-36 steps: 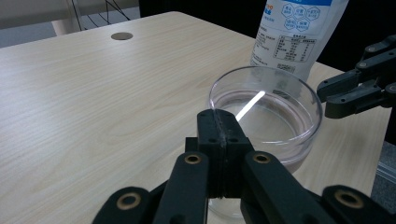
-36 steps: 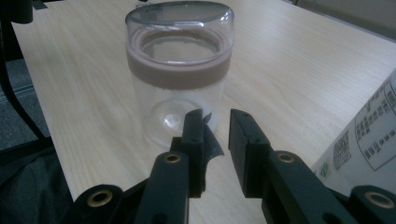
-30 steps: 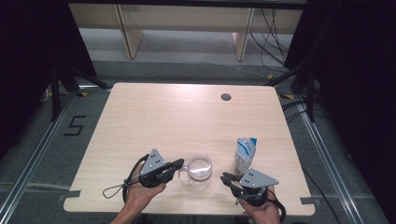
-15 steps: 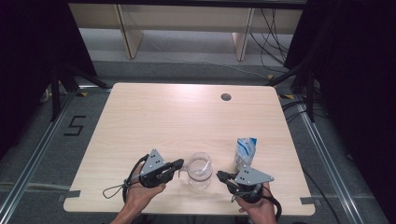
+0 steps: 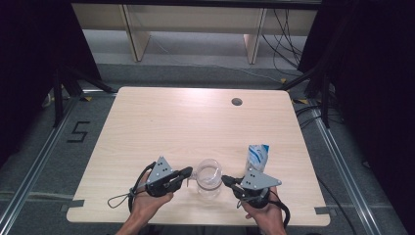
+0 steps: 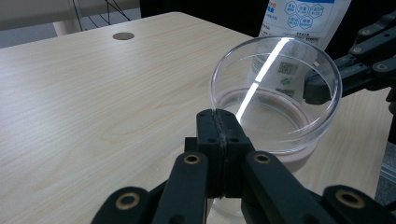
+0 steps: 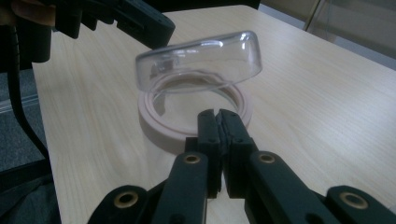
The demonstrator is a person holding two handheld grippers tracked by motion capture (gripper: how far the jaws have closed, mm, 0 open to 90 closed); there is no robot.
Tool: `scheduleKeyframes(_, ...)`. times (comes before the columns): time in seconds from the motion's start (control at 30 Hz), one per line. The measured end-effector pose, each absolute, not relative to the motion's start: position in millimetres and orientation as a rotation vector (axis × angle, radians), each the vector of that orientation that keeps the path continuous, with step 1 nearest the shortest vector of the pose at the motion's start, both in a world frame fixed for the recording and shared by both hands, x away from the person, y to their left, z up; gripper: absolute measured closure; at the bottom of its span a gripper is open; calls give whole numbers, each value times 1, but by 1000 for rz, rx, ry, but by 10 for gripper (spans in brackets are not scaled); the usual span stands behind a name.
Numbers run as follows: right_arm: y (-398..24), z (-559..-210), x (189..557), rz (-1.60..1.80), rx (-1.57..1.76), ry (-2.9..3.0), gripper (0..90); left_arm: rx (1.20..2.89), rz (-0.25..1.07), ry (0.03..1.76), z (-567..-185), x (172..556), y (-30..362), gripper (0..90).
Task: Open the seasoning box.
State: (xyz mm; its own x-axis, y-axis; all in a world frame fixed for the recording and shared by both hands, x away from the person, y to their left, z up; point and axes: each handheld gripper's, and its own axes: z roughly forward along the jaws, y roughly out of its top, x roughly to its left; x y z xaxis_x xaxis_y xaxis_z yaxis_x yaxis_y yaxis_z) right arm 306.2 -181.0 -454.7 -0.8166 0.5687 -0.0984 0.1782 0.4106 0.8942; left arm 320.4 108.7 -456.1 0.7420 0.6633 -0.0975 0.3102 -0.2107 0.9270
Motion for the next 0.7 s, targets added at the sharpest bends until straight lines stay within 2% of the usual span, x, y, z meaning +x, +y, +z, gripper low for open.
scheduleKeyframes(0.2, -177, -453, 307, 1379, 645, 2290, 883, 1799, 386, 764, -457, 321, 109, 862)
scheduleKeyframes(0.37, -175, -452, 308, 1393, 645, 2278, 886, 1782, 393, 781, -454, 321, 112, 795)
scheduleKeyframes(0.4, -175, -450, 310, 1388, 615, 2289, 886, 1778, 401, 782, -450, 319, 116, 745)
scheduleKeyframes(0.5, -175, -449, 310, 1389, 623, 2275, 886, 1780, 388, 769, -448, 318, 119, 659)
scheduleKeyframes(0.53, -175, -449, 310, 1394, 619, 2276, 886, 1780, 394, 770, -447, 317, 120, 659)
scheduleKeyframes(0.6, -174, -447, 310, 1396, 626, 2271, 886, 1804, 408, 769, -447, 314, 122, 575)
scheduleKeyframes(0.63, -174, -446, 310, 1404, 619, 2264, 886, 1811, 407, 769, -448, 312, 122, 575)
scheduleKeyframes(0.7, -174, -443, 309, 1402, 622, 2272, 886, 1825, 406, 779, -451, 309, 122, 506)
